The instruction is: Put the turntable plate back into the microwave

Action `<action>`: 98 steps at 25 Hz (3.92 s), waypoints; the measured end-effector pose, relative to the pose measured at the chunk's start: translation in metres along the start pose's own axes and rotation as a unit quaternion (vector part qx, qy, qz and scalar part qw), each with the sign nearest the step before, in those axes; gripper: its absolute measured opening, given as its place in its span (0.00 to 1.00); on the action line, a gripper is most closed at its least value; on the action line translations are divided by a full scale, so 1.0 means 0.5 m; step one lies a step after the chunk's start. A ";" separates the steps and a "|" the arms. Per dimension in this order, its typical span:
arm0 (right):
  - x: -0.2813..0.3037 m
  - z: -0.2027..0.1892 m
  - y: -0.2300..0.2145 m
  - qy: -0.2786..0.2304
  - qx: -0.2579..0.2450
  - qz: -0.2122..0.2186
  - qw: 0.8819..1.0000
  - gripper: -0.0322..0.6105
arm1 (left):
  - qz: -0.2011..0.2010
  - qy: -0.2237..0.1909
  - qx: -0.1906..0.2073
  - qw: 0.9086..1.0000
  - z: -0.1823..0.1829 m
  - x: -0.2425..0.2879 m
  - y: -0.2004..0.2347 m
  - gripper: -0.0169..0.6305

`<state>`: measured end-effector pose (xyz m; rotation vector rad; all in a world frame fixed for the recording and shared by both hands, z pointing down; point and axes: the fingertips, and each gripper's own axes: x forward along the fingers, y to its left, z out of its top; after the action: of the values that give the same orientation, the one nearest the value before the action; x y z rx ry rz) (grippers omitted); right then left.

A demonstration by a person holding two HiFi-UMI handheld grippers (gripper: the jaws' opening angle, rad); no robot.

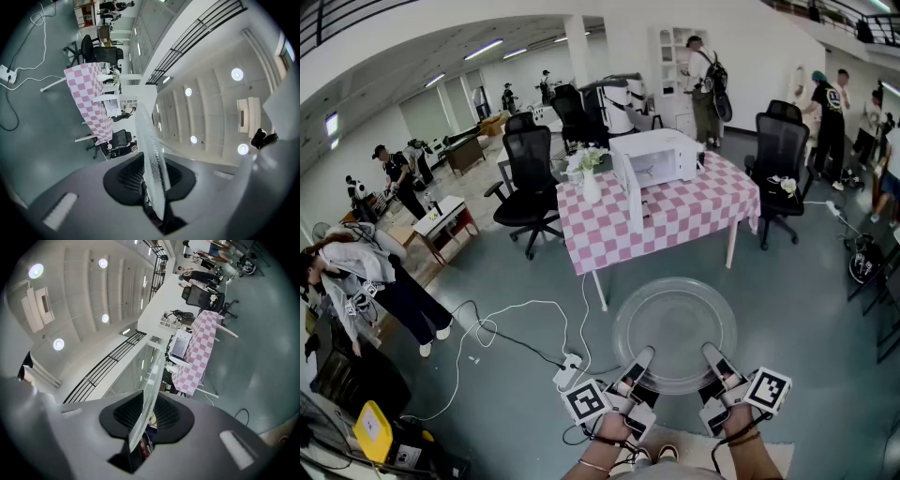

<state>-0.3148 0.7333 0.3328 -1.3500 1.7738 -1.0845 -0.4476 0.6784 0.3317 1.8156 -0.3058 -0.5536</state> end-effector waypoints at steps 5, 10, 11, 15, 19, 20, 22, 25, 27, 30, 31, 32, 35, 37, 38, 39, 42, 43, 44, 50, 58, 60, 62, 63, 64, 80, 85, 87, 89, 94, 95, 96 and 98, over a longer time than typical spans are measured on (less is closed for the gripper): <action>-0.016 -0.014 -0.010 0.000 -0.003 -0.023 1.000 0.16 | 0.003 0.004 0.003 1.000 -0.006 -0.015 0.002 0.10; -0.016 -0.023 0.001 -0.003 0.001 -0.016 1.000 0.16 | -0.001 0.009 0.003 1.000 -0.002 -0.024 -0.002 0.10; -0.015 -0.027 0.000 -0.002 0.005 -0.018 1.000 0.16 | -0.001 0.011 0.005 1.000 0.001 -0.025 -0.002 0.10; -0.008 -0.036 -0.003 -0.005 0.007 -0.026 1.000 0.17 | -0.001 0.023 0.020 1.000 0.013 -0.028 0.000 0.10; 0.001 -0.042 -0.002 -0.014 -0.001 -0.018 1.000 0.17 | -0.014 0.035 0.029 0.999 0.021 -0.025 0.008 0.10; 0.002 -0.046 -0.004 -0.016 0.004 -0.019 1.000 0.17 | -0.014 0.037 0.028 0.999 0.022 -0.025 0.012 0.10; 0.005 -0.052 -0.010 -0.017 0.012 -0.021 1.000 0.17 | -0.009 0.043 0.024 0.999 0.023 -0.026 0.022 0.10; 0.015 -0.054 -0.016 -0.016 0.012 -0.020 1.000 0.17 | -0.005 0.052 0.022 0.998 0.031 -0.022 0.035 0.10; 0.026 -0.051 -0.026 -0.015 0.012 -0.025 0.999 0.17 | -0.005 0.055 0.024 0.998 0.040 -0.013 0.043 0.10; 0.047 -0.038 -0.042 -0.013 0.016 -0.033 0.999 0.17 | -0.001 0.060 0.029 0.998 0.056 0.010 0.056 0.10; 0.057 -0.030 -0.047 -0.012 0.015 -0.032 0.999 0.17 | 0.003 0.060 0.027 0.998 0.061 0.020 0.062 0.10; 0.067 -0.022 -0.052 -0.010 0.014 -0.031 0.999 0.17 | 0.006 0.060 0.026 0.998 0.067 0.031 0.070 0.10; 0.106 0.010 -0.071 -0.004 0.014 -0.026 1.000 0.17 | 0.008 0.058 0.030 0.998 0.090 0.073 0.090 0.10; 0.137 0.040 -0.081 0.000 0.010 -0.019 1.000 0.17 | 0.012 0.057 0.030 0.998 0.106 0.108 0.104 0.10; 0.152 0.056 -0.088 0.002 0.007 -0.018 1.000 0.17 | 0.014 0.056 0.029 0.998 0.114 0.127 0.111 0.11; 0.168 0.074 -0.097 0.005 0.003 -0.019 1.000 0.17 | 0.014 0.056 0.030 0.998 0.123 0.149 0.118 0.11; 0.218 0.129 -0.133 0.011 0.006 -0.020 1.000 0.17 | 0.011 0.050 0.032 0.998 0.150 0.220 0.142 0.11; 0.234 0.148 -0.148 0.014 0.008 -0.023 1.000 0.17 | 0.014 0.049 0.035 0.998 0.158 0.245 0.151 0.11; 0.250 0.168 -0.161 0.016 0.010 -0.024 1.000 0.17 | 0.017 0.049 0.037 0.998 0.166 0.269 0.160 0.11; 0.340 0.289 -0.229 0.035 0.009 -0.040 0.999 0.17 | 0.026 0.032 0.024 0.999 0.211 0.410 0.208 0.11; 0.447 0.437 -0.288 0.051 0.003 -0.031 0.998 0.16 | 0.022 0.016 0.017 0.999 0.261 0.584 0.256 0.11; 0.467 0.468 -0.303 0.054 -0.001 -0.029 0.998 0.16 | 0.023 0.012 0.010 1.000 0.266 0.619 0.270 0.11; 0.484 0.493 -0.315 0.057 -0.004 -0.022 0.998 0.16 | 0.026 0.009 0.007 1.000 0.271 0.646 0.283 0.11; 0.492 0.503 -0.321 0.059 -0.004 -0.020 0.998 0.16 | 0.028 0.008 0.008 1.000 0.274 0.658 0.288 0.11; 0.500 0.512 -0.327 0.059 -0.001 -0.019 0.998 0.16 | 0.029 0.007 0.009 1.000 0.277 0.669 0.291 0.11; 0.699 0.716 -0.457 0.050 0.006 -0.009 0.999 0.16 | 0.028 0.018 0.002 0.999 0.386 0.950 0.401 0.11; 0.793 0.832 -0.497 0.046 -0.005 -0.013 0.999 0.17 | 0.020 0.028 -0.006 0.999 0.444 1.095 0.438 0.11; 0.829 0.878 -0.518 0.044 -0.005 -0.017 0.999 0.16 | 0.025 0.038 0.002 0.999 0.468 1.153 0.454 0.11; 0.866 0.922 -0.541 0.041 0.000 -0.020 0.999 0.17 | 0.026 0.045 0.007 0.999 0.490 1.211 0.472 0.11; 0.963 1.009 -0.584 0.042 -0.001 -0.021 0.999 0.16 | 0.014 0.049 0.004 0.999 0.552 1.331 0.508 0.11; 0.982 1.020 -0.590 0.043 0.001 -0.020 0.999 0.17 | 0.007 0.049 0.008 0.999 0.566 1.351 0.512 0.11; 1.001 1.029 -0.597 0.045 0.004 -0.020 0.999 0.16 | 0.007 0.048 0.009 0.999 0.578 1.366 0.520 0.11; 1.032 1.043 -0.611 0.048 0.004 -0.024 0.999 0.17 | 0.017 0.048 0.017 0.999 0.604 1.388 0.540 0.11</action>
<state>0.1347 0.0788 0.3661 -1.3617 1.8115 -1.2006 0.0086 0.0178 0.3672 1.8611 -0.2807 -0.4381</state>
